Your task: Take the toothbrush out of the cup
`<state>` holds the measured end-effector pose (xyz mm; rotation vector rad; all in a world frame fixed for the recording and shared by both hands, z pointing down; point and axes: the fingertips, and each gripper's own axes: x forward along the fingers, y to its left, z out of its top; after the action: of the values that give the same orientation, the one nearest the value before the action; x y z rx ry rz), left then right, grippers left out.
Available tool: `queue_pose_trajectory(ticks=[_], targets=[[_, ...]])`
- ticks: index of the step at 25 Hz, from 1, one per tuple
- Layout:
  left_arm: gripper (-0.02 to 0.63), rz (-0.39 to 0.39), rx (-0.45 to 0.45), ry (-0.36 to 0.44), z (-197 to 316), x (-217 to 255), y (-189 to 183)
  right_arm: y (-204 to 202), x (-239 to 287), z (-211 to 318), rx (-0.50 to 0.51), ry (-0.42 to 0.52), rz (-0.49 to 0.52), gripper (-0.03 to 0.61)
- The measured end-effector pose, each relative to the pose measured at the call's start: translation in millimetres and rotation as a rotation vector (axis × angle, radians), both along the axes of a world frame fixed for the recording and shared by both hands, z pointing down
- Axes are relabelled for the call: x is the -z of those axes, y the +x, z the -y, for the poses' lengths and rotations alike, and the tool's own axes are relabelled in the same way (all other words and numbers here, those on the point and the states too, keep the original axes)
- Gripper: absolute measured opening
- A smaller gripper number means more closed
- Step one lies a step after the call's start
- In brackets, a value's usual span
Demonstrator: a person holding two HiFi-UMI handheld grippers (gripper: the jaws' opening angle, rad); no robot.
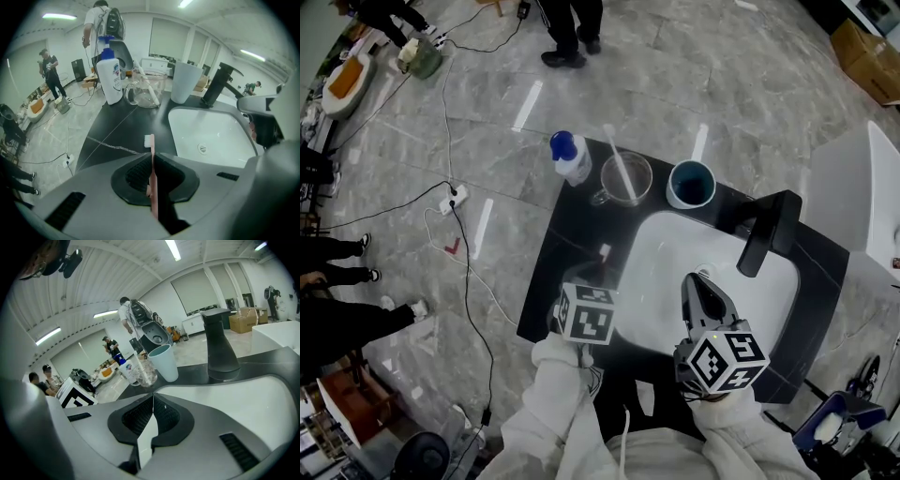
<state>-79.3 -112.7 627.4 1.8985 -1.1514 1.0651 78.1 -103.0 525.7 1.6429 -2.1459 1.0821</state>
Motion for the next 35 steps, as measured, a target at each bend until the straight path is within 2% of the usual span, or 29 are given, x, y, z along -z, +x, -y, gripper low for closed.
queue_pose_trajectory(ticks=[11,14,20,28,32,35], targets=[[0.023,-0.031,-0.001,0.015,-3.5,-2.5,4.1,-0.7,-0.3,-6.9,0.008,-0.001,-0.004,0.023],[0.066,-0.049,0.001,0.014,-4.8,-1.9,7.2,0.2,-0.1,-9.6,0.008,-0.001,-0.004,0.023],[0.112,-0.045,0.008,0.023,-7.7,-1.0,7.4,2.5,1.7,-12.8,0.011,0.006,-0.006,0.023],[0.12,-0.043,0.039,0.051,-11.4,13.9,-2.6,3.0,6.7,-17.0,0.021,0.02,-0.008,0.021],[0.119,-0.122,0.072,0.092,-17.7,45.4,1.8,2.7,15.5,-20.2,0.028,0.037,-0.008,0.022],[0.087,-0.205,0.092,0.148,-22.3,75.9,10.2,3.7,24.0,-21.9,0.026,0.054,-0.009,0.023]])
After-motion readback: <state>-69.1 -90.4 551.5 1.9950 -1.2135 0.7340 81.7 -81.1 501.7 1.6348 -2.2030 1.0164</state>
